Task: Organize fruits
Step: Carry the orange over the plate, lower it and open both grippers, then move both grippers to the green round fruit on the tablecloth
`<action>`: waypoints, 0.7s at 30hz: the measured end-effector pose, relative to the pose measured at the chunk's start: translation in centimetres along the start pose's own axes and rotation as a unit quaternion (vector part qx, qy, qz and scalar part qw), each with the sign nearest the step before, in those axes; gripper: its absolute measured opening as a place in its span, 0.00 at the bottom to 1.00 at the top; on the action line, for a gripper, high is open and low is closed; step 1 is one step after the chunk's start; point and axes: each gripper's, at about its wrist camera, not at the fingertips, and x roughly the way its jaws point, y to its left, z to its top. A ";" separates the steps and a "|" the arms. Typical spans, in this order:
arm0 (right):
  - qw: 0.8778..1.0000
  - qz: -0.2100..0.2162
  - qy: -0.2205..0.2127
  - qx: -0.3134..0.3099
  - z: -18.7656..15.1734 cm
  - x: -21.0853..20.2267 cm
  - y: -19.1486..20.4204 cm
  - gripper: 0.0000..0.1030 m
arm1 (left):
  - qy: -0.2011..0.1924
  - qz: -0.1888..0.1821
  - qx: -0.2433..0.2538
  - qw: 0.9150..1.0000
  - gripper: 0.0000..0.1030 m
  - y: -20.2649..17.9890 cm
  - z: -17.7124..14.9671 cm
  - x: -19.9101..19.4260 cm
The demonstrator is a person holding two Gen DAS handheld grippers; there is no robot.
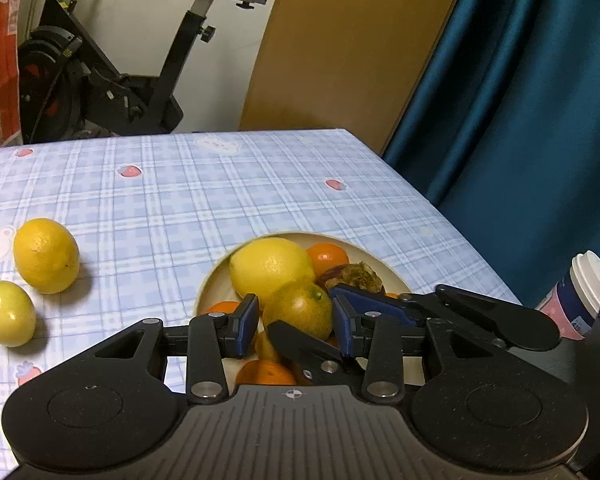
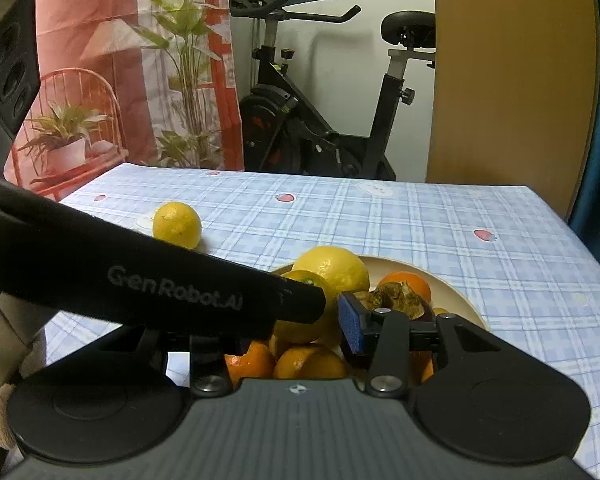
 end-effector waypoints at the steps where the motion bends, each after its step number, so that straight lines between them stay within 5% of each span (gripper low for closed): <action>1: 1.000 -0.001 -0.001 -0.001 0.0 0.0 0.0 0.45 | -0.002 0.001 -0.003 1.000 0.42 0.2 0.1 -0.2; 21: 0.999 0.033 -0.027 -0.018 1.7 -0.2 1.8 0.46 | -0.069 0.081 -0.057 0.993 0.44 10.0 2.8 -6.8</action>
